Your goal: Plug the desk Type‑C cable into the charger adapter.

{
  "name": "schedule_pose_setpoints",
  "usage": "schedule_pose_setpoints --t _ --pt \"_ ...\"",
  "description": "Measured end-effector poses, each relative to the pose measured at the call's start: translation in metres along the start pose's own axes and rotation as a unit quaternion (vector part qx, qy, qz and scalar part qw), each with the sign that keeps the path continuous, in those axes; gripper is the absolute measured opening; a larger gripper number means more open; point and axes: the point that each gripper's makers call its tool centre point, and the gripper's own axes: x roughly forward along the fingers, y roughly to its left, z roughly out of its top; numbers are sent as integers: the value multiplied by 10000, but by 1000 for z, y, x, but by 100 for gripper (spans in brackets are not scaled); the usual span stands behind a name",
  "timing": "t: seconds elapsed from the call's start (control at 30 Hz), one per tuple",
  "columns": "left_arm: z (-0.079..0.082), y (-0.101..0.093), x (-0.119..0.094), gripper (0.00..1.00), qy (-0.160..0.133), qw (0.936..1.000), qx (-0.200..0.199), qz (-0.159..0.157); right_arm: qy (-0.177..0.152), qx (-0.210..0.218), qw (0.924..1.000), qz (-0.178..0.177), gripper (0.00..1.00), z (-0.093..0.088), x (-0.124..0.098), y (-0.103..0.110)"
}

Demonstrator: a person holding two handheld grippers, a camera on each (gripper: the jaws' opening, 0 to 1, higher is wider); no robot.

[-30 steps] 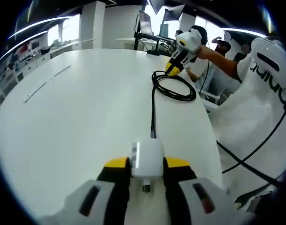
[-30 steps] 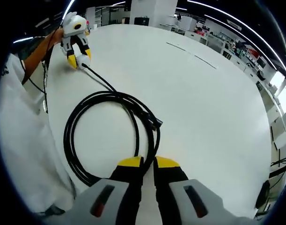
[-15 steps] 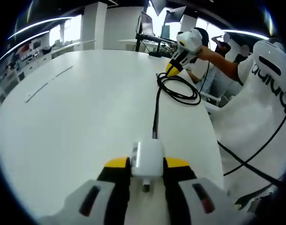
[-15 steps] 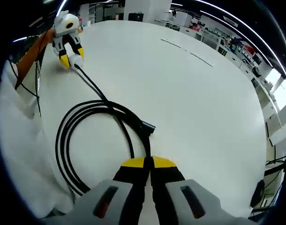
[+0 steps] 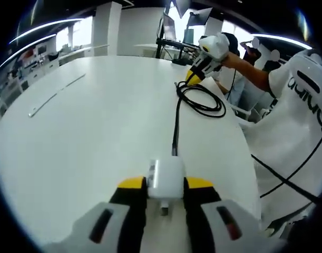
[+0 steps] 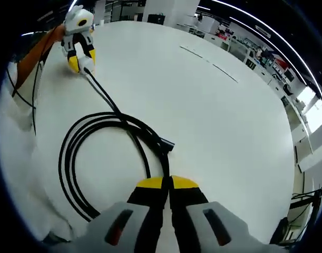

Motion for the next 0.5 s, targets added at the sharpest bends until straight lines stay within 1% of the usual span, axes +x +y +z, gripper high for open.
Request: schedule_pose_setpoints --t 0.17,0.37,0.5 --pt "4 11 1 26 43 10000 2 17 -23 -57 10000 -26 2 10 8 -12" --pt "10 10 7 26 68 10000 25 54 -52 -160 9998 -81 2 24 16 -23" --pt "11 23 5 26 11 10000 18 42 -71 -204 9997 -103 2 31 21 -29"
